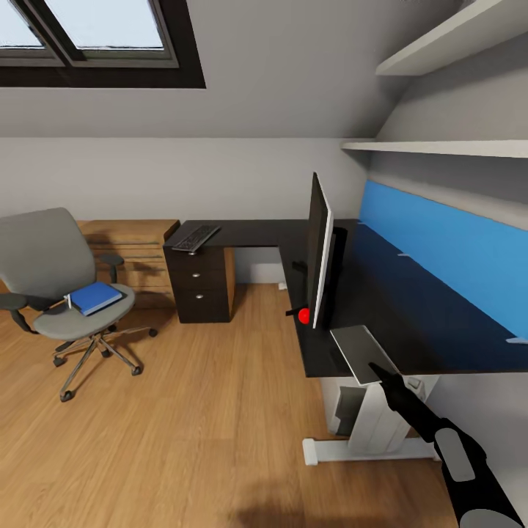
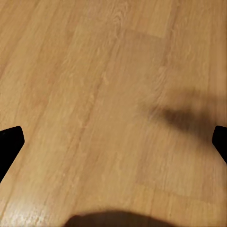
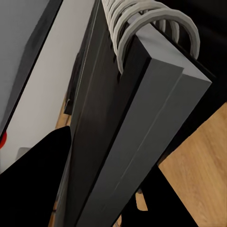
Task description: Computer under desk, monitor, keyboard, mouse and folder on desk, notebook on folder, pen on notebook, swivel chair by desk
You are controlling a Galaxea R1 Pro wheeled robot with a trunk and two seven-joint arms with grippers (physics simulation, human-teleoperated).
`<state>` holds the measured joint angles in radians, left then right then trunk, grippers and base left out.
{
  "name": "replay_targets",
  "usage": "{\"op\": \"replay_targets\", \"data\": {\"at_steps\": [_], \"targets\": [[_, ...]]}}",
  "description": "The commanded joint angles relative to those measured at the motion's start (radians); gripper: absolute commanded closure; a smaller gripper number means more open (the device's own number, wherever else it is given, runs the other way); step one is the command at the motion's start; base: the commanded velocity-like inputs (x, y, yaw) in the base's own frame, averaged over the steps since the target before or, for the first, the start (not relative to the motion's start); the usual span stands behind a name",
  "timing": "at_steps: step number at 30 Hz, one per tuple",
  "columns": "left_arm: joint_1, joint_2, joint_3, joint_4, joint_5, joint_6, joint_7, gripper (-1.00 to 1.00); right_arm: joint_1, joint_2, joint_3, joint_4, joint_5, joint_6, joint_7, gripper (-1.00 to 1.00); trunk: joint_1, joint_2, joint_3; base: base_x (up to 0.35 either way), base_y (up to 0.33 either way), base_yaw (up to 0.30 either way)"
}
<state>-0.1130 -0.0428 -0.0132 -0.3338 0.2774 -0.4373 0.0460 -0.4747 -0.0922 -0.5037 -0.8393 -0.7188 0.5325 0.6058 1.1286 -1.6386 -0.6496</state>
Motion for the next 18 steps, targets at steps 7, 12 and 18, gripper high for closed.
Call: {"op": "replay_targets", "data": {"at_steps": [7, 12, 18], "targets": [[0.000, 0.000, -0.003, 0.001, -0.001, -0.003, 0.005, -1.00, -0.001, 0.002, 0.001, 0.000, -0.004, 0.006, -0.001, 1.00, 0.000, 0.000, -0.001, -0.148, 0.000, 0.000], [0.000, 0.000, -0.003, 0.001, -0.001, -0.003, 0.005, -1.00, -0.001, 0.003, 0.001, 0.000, -0.004, 0.007, -0.001, 1.00, 0.000, 0.000, -0.001, -0.301, 0.000, 0.000], [0.000, 0.000, -0.004, 0.001, -0.001, -0.003, 0.005, -1.00, -0.001, 0.003, 0.001, 0.000, -0.005, 0.007, 0.000, 1.00, 0.000, 0.000, -0.001, -0.327, 0.012, 0.000]]}}
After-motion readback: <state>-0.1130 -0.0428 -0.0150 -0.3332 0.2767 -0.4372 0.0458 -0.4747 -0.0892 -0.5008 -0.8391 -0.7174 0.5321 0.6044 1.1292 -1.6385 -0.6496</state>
